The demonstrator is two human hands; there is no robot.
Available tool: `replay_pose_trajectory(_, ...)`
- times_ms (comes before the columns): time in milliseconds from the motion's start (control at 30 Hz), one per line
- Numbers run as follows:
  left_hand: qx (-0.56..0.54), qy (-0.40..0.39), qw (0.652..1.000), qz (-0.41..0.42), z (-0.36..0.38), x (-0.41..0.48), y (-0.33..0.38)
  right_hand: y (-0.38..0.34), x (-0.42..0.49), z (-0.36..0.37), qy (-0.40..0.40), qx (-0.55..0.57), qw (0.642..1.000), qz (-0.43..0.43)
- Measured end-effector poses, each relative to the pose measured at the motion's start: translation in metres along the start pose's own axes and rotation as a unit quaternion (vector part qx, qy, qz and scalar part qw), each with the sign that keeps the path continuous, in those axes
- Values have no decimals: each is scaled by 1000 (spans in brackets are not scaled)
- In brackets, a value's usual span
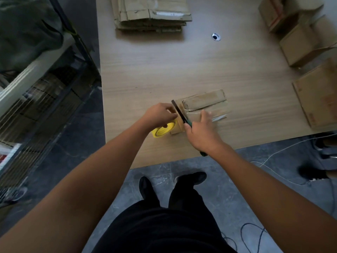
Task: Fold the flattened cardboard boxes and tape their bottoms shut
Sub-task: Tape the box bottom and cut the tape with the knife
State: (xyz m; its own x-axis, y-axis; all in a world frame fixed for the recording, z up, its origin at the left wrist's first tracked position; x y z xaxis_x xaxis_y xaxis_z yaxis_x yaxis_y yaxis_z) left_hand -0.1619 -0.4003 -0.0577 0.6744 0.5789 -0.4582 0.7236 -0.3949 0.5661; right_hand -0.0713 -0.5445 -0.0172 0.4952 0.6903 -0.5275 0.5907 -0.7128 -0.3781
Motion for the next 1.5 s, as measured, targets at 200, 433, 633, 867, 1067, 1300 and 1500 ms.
replay_pose_trajectory(200,125,89,986,65,-8,-13,13,-3,-1,10,-33,-70,996,38)
replay_pose_trajectory(433,112,0,984,140,-42,-16,9,10,-4,-13,170,161,971,-49)
replay_pose_trajectory(633,47,-129,981,138,-42,10,26,16,7,-11,341,191,919,-56)
replay_pose_trajectory(867,13,-168,974,148,-36,10,17,15,26,-12,313,102,941,-77)
replay_pose_trajectory(1067,-49,-125,982,131,-9,-19,12,23,29,-20,233,23,952,-197)
replay_pose_trajectory(1300,-110,-64,989,81,24,-66,30,18,29,-44,81,-13,954,-288)
replay_pose_trajectory(1500,-97,33,994,20,4,-89,37,32,-5,-71,148,157,943,-252)
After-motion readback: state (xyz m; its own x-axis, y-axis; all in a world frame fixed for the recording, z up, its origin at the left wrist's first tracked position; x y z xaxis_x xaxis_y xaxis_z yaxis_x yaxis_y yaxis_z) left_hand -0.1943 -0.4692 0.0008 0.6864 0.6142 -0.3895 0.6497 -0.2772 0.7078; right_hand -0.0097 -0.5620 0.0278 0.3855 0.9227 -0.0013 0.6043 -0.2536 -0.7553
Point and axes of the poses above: each hand's wrist, its own x-axis towards the middle knuckle, its own z-axis out of the palm, y = z × x, the point moved 6 cm from there along x, towards the middle knuckle, and after that the axes turned 15 degrees about x, right-handed, at the moved point
